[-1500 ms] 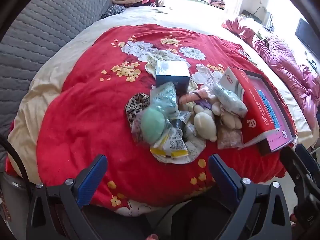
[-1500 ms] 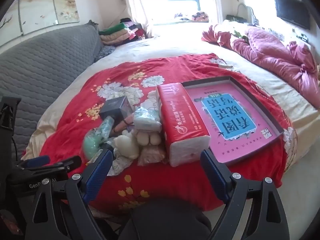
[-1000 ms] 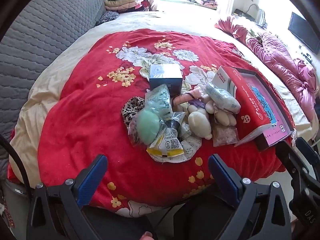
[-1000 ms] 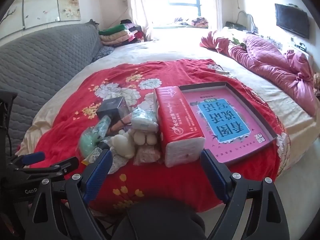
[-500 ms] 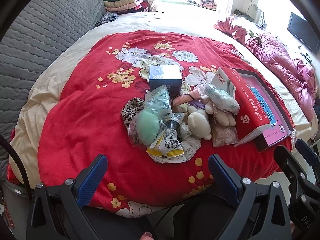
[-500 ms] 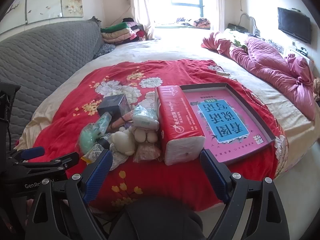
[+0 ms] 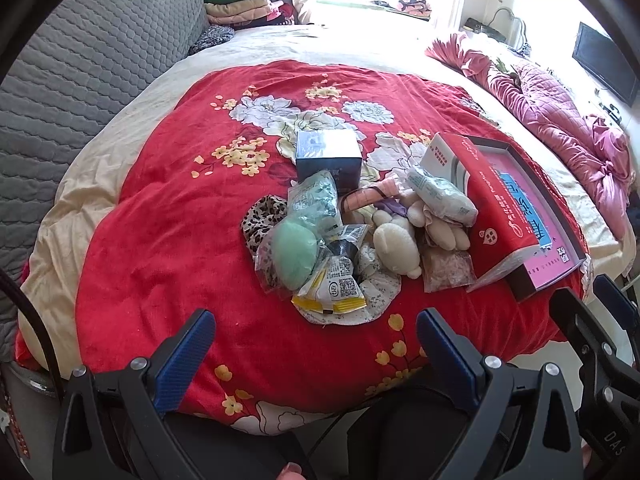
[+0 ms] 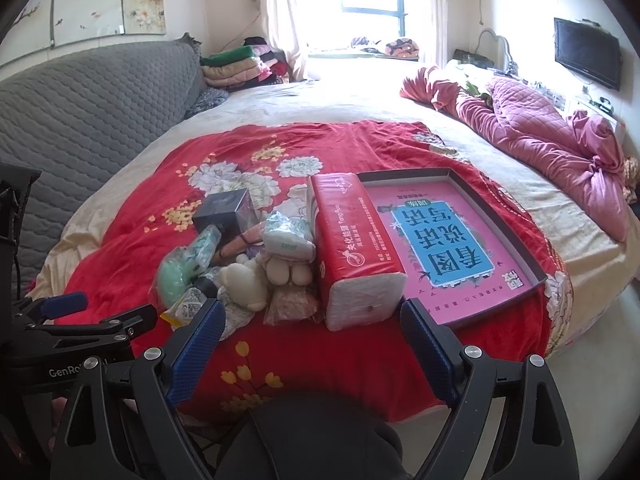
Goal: Organize soft objects
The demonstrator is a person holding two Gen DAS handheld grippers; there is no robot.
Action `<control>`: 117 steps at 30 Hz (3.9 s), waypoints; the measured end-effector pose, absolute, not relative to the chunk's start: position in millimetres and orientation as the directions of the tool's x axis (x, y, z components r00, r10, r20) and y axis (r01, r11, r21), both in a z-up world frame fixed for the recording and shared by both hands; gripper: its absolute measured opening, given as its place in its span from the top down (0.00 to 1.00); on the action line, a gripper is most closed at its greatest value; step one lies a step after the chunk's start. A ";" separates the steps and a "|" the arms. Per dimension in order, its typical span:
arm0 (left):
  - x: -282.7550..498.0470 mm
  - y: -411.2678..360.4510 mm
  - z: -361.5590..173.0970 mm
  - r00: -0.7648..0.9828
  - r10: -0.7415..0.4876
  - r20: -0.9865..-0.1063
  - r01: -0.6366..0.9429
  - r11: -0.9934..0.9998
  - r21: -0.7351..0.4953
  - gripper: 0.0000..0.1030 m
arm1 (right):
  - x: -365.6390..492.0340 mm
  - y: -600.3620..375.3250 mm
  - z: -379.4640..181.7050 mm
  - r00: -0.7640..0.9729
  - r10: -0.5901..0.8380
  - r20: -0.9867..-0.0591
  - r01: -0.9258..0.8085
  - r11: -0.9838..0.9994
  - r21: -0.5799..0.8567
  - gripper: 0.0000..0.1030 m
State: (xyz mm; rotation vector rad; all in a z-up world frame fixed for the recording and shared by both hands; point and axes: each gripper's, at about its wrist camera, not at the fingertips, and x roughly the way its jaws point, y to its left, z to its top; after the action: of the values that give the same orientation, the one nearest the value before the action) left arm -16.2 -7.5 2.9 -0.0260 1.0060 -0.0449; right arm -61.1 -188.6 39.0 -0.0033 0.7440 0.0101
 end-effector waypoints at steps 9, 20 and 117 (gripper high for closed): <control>-16.5 -8.7 3.8 0.534 -0.053 -0.844 0.031 0.999 -0.043 0.02 | -61.6 -190.9 40.4 0.736 0.001 -0.677 0.002 1.000 0.004 0.13; -18.0 -11.0 3.2 0.532 -0.052 -0.845 0.031 0.999 -0.042 0.02 | -61.9 -192.2 40.0 0.736 -0.004 -0.677 0.007 1.000 0.001 0.13; 50.3 98.7 -51.4 0.451 -0.353 -0.820 -0.076 0.900 -0.429 0.59 | 34.1 -181.4 50.6 0.688 0.230 -0.688 -0.196 0.972 0.129 0.75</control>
State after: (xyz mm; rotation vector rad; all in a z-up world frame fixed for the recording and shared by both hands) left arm 50.3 98.7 -51.4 -0.4404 1.0986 -0.1776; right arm 34.1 -181.4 50.6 0.0461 0.7762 0.2389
